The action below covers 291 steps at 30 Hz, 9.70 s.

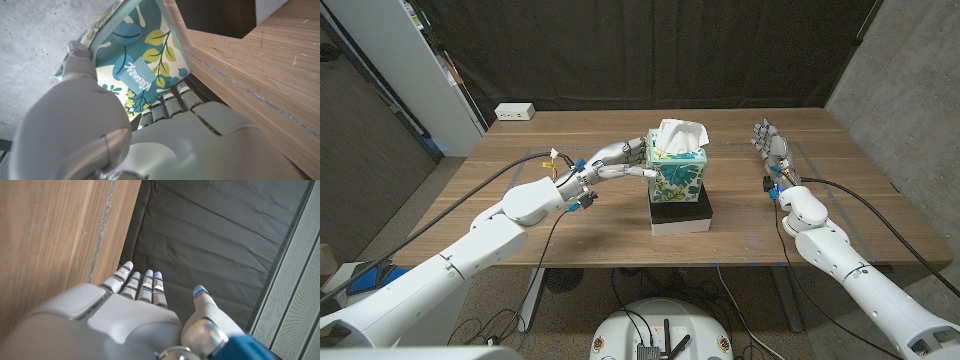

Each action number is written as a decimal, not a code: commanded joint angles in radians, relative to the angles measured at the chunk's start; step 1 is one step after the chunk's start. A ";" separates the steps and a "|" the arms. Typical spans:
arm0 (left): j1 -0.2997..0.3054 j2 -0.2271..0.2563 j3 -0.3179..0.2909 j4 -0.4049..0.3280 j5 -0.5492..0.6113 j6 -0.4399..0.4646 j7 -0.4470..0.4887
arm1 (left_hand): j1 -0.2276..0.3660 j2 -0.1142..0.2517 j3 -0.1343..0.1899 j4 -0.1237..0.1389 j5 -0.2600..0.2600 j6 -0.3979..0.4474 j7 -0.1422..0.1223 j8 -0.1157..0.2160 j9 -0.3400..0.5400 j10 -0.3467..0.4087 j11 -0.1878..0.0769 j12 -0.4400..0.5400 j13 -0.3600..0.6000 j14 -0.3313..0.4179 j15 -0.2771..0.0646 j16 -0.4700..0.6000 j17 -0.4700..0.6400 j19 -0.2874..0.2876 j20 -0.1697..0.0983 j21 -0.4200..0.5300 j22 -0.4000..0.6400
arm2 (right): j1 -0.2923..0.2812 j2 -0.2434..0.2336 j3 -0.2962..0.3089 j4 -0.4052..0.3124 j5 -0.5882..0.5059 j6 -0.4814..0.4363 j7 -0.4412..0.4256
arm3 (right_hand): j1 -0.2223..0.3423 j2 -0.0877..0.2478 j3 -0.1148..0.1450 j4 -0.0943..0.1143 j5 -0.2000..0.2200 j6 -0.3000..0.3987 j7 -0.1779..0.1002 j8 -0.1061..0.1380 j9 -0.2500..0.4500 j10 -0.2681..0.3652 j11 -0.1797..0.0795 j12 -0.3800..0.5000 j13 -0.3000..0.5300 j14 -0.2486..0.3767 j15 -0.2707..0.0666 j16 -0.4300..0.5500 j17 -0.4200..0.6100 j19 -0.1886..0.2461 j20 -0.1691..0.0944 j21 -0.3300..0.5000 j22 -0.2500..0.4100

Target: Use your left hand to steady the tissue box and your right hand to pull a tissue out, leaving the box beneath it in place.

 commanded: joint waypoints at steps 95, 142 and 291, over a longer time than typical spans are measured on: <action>-0.040 -0.025 0.017 0.066 -0.029 -0.027 -0.069 | 0.029 0.073 0.064 0.018 0.004 -0.009 0.002 0.028 0.030 -0.001 0.007 -0.019 0.031 -0.019 -0.039 -0.011 -0.002 -0.005 -0.015 -0.002 0.002 | -0.499 -0.018 0.196 -0.393 -0.069 0.015 -0.231 | 0.029 0.021 0.021 -0.033 -0.004 0.002 0.008 -0.001 0.005 0.005 0.005 -0.003 0.004 0.006 -0.006 -0.005 -0.008 0.019 0.007 0.005 0.002; -0.083 -0.056 0.043 0.118 -0.065 -0.028 -0.128 | 0.019 0.071 0.083 0.018 0.003 -0.012 0.003 0.036 0.037 -0.001 0.009 -0.026 0.045 -0.023 -0.039 -0.011 -0.002 -0.006 -0.017 -0.001 0.002 | -0.617 0.018 0.259 -0.582 -0.086 -0.087 -0.282 | 0.032 0.031 0.029 -0.032 -0.005 0.005 0.007 0.000 0.006 0.012 0.010 0.000 0.004 0.014 -0.002 0.000 -0.005 0.039 0.014 0.009 0.003; -0.143 -0.097 0.080 0.149 -0.078 0.029 -0.158 | 0.001 0.075 0.141 0.013 0.004 -0.017 0.004 0.052 0.048 -0.002 0.010 -0.043 0.076 -0.036 -0.035 -0.014 -0.003 -0.009 -0.019 0.000 0.003 | -0.704 -0.058 0.375 -1.184 -1.099 -0.724 -0.120 | 0.093 0.042 0.099 -0.058 0.001 0.044 -0.046 0.008 0.007 0.047 -0.049 0.004 0.004 0.044 -0.087 0.002 -0.015 0.035 -0.032 -0.006 0.002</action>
